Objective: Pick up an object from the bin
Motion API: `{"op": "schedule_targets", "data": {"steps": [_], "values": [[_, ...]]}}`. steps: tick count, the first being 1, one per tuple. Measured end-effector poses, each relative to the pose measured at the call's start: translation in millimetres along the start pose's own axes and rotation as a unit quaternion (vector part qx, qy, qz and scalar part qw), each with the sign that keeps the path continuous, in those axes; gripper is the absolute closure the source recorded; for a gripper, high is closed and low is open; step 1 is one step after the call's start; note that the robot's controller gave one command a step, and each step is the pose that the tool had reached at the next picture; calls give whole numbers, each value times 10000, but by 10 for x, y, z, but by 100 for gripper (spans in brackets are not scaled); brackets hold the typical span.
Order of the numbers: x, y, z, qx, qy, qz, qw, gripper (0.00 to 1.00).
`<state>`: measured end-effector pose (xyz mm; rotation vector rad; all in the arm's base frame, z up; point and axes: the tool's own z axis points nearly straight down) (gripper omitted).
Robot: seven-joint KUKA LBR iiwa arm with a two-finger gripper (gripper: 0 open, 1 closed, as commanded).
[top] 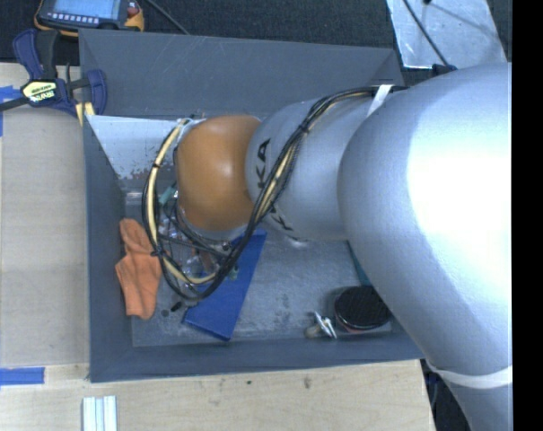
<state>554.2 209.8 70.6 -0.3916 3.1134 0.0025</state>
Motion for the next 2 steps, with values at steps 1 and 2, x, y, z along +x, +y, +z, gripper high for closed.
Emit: {"op": "schedule_targets", "data": {"steps": [1, 2], "values": [[-9, -1, -10, -1, -12, 3, 10000, 100], [-9, -1, -10, -1, -12, 3, 10000, 100]]}}
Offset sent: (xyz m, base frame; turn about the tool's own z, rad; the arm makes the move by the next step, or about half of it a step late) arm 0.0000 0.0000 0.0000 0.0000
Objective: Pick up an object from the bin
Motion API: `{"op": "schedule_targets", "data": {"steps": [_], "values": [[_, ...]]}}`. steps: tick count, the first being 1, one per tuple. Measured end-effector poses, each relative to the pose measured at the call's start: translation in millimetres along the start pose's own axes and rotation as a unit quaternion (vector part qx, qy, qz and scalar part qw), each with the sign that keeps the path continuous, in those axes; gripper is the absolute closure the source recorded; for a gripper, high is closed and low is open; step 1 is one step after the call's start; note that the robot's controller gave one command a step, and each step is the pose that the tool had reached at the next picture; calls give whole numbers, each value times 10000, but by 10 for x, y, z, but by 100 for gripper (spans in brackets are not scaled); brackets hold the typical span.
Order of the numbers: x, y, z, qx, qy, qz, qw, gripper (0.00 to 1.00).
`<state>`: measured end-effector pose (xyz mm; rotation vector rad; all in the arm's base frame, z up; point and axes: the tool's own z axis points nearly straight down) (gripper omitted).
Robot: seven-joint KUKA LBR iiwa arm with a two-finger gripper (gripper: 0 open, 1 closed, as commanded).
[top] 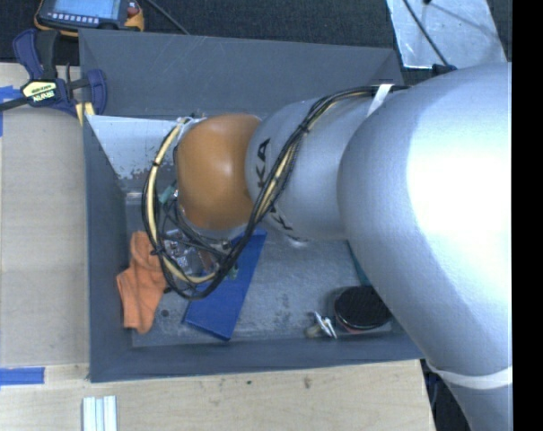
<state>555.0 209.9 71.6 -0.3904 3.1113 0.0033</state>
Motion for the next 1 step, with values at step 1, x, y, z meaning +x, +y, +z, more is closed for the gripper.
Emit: {"op": "schedule_targets", "data": {"steps": [1], "values": [[-349, 136, -72, 1, 3, -486, 9988, 0]]}}
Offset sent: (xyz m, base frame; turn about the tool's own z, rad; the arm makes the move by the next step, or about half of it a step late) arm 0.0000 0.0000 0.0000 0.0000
